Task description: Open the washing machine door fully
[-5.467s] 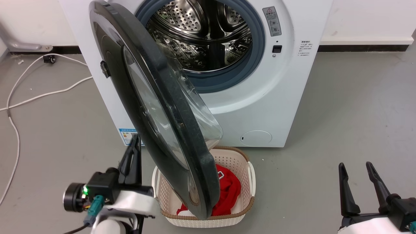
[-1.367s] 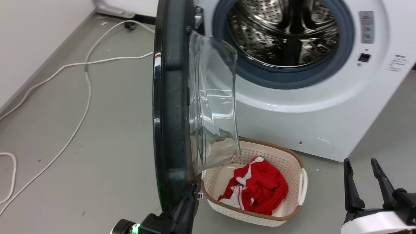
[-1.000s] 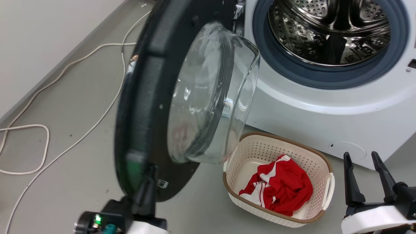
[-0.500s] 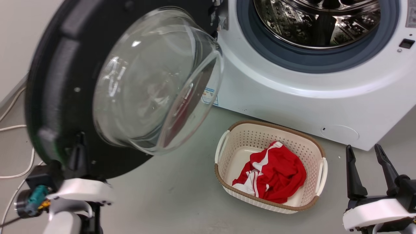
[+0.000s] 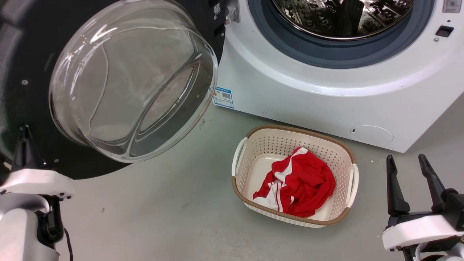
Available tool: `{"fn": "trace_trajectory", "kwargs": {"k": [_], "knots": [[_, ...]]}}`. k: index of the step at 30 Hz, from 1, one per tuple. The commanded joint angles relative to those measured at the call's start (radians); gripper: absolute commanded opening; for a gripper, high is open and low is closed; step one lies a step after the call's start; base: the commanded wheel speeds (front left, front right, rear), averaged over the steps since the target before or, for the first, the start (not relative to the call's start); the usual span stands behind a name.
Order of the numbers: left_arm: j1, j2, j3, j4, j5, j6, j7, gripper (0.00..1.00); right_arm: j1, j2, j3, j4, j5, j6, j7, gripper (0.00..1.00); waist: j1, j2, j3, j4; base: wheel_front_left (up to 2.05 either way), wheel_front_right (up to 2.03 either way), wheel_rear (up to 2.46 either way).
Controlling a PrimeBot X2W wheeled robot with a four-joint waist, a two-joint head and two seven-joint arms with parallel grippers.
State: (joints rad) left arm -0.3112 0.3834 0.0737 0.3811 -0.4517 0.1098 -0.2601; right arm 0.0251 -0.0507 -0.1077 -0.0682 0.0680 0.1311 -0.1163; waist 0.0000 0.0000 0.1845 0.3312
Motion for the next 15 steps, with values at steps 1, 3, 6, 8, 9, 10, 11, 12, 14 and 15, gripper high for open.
{"fn": "trace_trajectory", "kwargs": {"k": [1,3,6,8,9,10,11,12,14,15], "knots": [[-0.019,0.007,0.013,0.014,0.009,-0.003,-0.007,0.0,-0.011,0.001,0.0,0.003,0.001,-0.001,-0.006,1.0,0.0,0.0,0.0,-0.002,0.0,0.0,0.0],[-0.031,0.011,0.029,0.035,0.017,-0.011,-0.006,0.0,-0.015,0.001,0.0,0.009,0.003,-0.001,-0.009,1.0,0.0,0.0,-0.001,-0.004,0.0,0.0,0.0],[-0.046,0.01,0.048,0.064,0.032,-0.025,-0.006,0.0,-0.017,0.001,0.0,0.018,0.005,-0.001,-0.013,1.0,0.0,0.0,-0.007,-0.007,0.0,0.0,0.0],[-0.043,0.013,0.048,0.075,0.042,-0.032,-0.005,0.0,-0.016,0.001,0.002,0.022,0.006,-0.001,-0.016,1.0,0.0,0.0,-0.012,-0.009,0.0,0.0,0.0],[-0.041,0.012,0.05,0.083,0.051,-0.039,-0.005,0.0,-0.013,0.001,0.002,0.024,0.005,-0.001,-0.015,1.0,0.0,0.0,-0.016,-0.011,0.0,0.0,0.0],[-0.034,0.005,0.052,0.083,0.061,-0.041,-0.005,0.0,-0.01,0.001,0.003,0.027,0.002,-0.001,-0.017,1.0,0.0,0.0,-0.021,-0.013,0.0,0.0,0.0],[-0.021,-0.004,0.054,0.078,0.07,-0.041,-0.005,0.0,-0.007,0.001,-0.001,0.028,-0.002,-0.001,-0.018,1.0,0.0,0.0,-0.028,-0.016,0.0,0.0,0.0],[-0.006,-0.014,0.056,0.066,0.081,-0.039,-0.005,0.0,-0.005,0.001,-0.005,0.03,-0.002,-0.001,-0.018,1.0,0.0,0.0,-0.035,-0.019,0.0,0.0,0.0],[0.025,-0.032,0.065,0.041,0.099,-0.037,-0.005,0.0,-0.001,0.001,-0.007,0.034,0.0,-0.001,-0.022,1.0,0.0,0.0,-0.047,-0.028,0.0,0.0,0.0],[0.042,-0.038,0.07,0.023,0.111,-0.041,-0.005,0.0,0.001,0.001,-0.006,0.038,0.003,-0.001,-0.023,1.0,0.0,0.0,-0.055,-0.033,0.0,0.0,0.0]]}}
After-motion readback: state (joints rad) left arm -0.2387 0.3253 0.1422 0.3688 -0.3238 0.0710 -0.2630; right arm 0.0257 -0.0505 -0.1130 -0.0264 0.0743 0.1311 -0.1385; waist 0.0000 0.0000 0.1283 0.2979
